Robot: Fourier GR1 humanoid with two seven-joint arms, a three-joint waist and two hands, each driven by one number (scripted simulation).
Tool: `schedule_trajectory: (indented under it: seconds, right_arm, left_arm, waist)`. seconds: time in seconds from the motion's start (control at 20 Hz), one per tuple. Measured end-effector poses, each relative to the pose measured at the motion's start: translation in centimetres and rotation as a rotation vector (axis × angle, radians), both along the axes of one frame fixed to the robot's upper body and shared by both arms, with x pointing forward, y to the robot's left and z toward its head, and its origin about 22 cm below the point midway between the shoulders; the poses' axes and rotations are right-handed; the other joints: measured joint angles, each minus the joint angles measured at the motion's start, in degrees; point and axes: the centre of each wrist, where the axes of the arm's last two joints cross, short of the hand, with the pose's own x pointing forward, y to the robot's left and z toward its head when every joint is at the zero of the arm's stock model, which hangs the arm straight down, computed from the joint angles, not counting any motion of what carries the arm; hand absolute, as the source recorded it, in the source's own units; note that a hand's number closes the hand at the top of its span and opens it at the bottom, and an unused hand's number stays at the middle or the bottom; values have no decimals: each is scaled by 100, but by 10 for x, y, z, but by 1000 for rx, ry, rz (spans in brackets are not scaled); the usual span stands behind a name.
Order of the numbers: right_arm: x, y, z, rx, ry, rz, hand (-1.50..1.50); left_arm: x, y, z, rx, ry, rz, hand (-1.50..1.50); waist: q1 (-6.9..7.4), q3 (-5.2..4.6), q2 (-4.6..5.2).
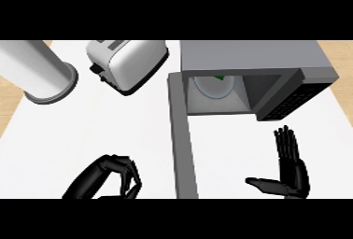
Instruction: Pick up the milk, place it into the microwave and close the microwave
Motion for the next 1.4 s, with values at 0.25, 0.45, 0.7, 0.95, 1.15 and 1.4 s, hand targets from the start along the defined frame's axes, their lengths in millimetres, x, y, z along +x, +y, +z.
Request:
schedule_trajectory:
  seconds: [0.25,0.45,0.7,0.95,1.15,1.4]
  right_arm:
    - [-33,-19,23,-4,-25,10,-150]
    - [-57,-25,51,2,-40,1,-150]
    - [-71,-33,85,1,-64,14,-150]
    - [-84,-31,111,21,-98,61,-150]
    - [-87,-30,130,24,-121,105,-150]
    - [-83,-31,151,9,-142,172,-150]
  left_arm:
    - [3,-25,-15,78,16,-110,150]
    - [4,-54,-26,85,29,-176,150]
    - [8,-98,-42,90,18,-227,150]
    - [10,-143,-48,97,13,-253,150]
    - [16,-169,-48,128,-11,-251,150]
    - [26,-187,-42,147,-26,-212,150]
  waist:
    - [1,0,10]
    - [31,3,20]
    - [54,6,33]
    - [2,5,44]
    - [-115,1,66]
    - [-352,-7,118]
